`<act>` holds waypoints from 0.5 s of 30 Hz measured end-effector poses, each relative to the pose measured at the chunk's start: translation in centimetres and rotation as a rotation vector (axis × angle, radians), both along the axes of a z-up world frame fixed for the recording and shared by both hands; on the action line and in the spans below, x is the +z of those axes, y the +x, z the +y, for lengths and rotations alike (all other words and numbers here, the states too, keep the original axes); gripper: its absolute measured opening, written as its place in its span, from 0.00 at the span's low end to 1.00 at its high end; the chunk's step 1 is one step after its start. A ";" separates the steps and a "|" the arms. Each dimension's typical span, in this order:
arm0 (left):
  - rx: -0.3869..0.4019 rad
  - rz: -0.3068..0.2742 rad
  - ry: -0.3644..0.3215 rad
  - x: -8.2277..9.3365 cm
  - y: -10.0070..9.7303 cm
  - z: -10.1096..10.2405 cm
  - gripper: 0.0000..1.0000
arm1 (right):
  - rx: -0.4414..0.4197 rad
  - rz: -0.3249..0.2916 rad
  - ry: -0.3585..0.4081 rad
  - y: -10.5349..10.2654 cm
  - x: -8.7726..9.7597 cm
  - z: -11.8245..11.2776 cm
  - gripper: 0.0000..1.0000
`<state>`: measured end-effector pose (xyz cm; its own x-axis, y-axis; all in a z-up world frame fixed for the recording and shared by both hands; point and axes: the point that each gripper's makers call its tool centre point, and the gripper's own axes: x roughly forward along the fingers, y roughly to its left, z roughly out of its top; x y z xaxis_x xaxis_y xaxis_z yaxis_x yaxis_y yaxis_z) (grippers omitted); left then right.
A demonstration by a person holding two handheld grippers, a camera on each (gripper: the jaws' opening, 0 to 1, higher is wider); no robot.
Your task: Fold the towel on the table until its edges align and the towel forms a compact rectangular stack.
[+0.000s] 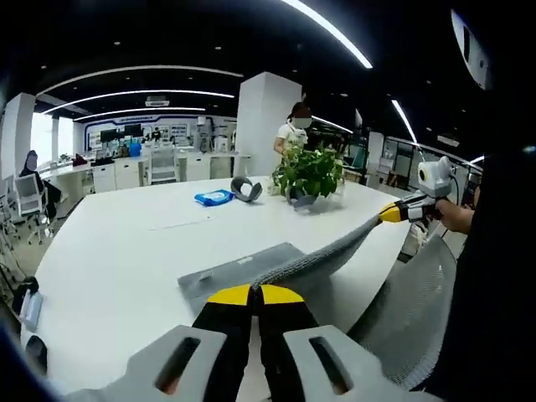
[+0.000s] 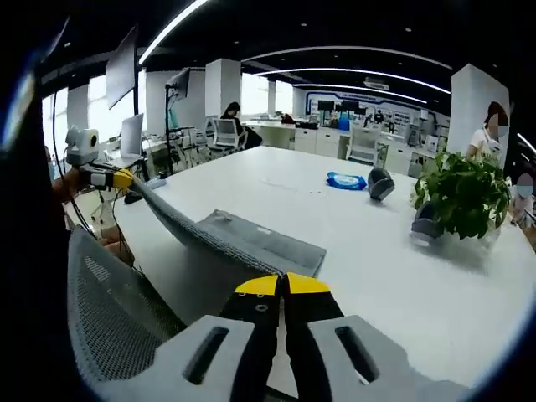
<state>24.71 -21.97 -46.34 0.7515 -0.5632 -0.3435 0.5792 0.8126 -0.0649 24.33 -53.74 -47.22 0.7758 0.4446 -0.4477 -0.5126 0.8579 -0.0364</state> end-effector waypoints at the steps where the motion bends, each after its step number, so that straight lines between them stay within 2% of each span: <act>1: -0.001 -0.003 0.001 0.4 0.0 -0.1 0.02 | 0.000 -0.002 0.001 0.0 0.0 -0.1 0.00; 15: -0.025 -0.076 0.047 4.0 0.0 -0.7 0.02 | -0.005 -0.087 -0.022 0.1 4.1 -0.3 0.00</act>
